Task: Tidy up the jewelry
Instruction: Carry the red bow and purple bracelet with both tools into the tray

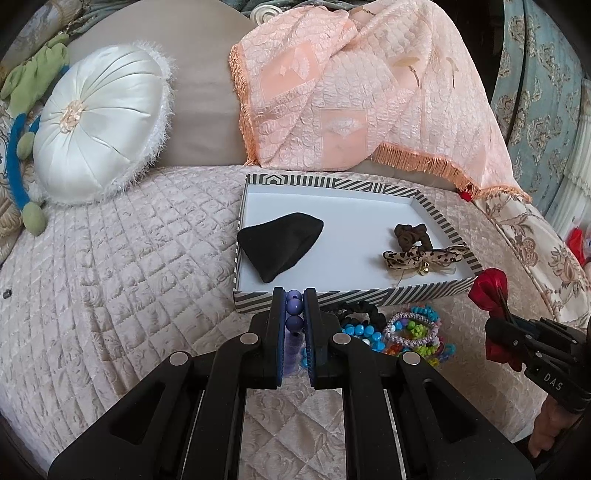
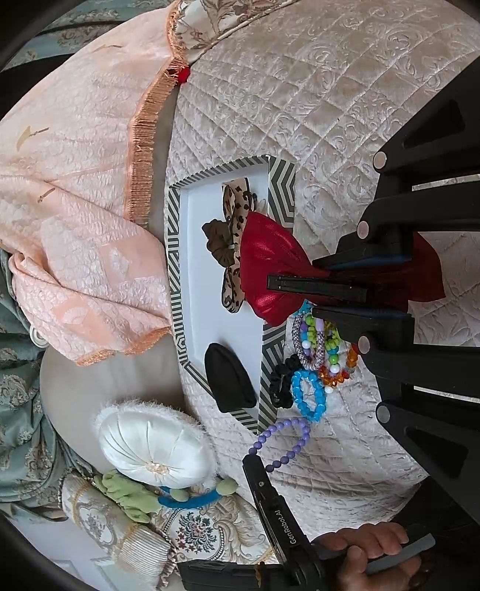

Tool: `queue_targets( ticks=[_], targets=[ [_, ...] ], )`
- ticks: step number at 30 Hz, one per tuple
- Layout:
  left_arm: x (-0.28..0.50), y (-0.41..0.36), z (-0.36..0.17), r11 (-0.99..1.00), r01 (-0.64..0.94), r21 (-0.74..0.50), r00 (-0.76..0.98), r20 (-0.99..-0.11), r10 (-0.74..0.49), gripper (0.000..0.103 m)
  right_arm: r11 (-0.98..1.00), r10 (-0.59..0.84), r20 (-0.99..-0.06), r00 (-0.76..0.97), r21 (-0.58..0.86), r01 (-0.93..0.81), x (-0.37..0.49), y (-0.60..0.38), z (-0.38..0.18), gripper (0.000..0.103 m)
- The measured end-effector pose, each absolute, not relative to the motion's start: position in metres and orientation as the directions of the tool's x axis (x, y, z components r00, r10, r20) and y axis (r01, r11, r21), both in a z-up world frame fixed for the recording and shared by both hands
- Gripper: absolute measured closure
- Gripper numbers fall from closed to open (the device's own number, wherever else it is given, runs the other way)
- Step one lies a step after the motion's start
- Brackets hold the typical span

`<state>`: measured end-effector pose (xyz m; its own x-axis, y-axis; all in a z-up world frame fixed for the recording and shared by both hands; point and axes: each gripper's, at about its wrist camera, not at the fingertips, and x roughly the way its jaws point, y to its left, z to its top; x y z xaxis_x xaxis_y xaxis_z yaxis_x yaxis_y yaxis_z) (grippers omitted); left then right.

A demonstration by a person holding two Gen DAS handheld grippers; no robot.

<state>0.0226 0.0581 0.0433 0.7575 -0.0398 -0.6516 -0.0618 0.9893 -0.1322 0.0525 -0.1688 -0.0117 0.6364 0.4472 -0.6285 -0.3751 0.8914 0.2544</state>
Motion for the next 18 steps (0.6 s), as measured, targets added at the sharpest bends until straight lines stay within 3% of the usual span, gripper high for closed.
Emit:
queue_targets(
  ticks=[18],
  targets=[
    [0.035, 0.049, 0.078, 0.991, -0.026, -0.128, 0.768, -0.637, -0.062, 0.095, 0.895, 0.444, -0.614, 0.653, 0.275, -0.351, 0.066, -0.174, 0.004, 0.086]
  ],
)
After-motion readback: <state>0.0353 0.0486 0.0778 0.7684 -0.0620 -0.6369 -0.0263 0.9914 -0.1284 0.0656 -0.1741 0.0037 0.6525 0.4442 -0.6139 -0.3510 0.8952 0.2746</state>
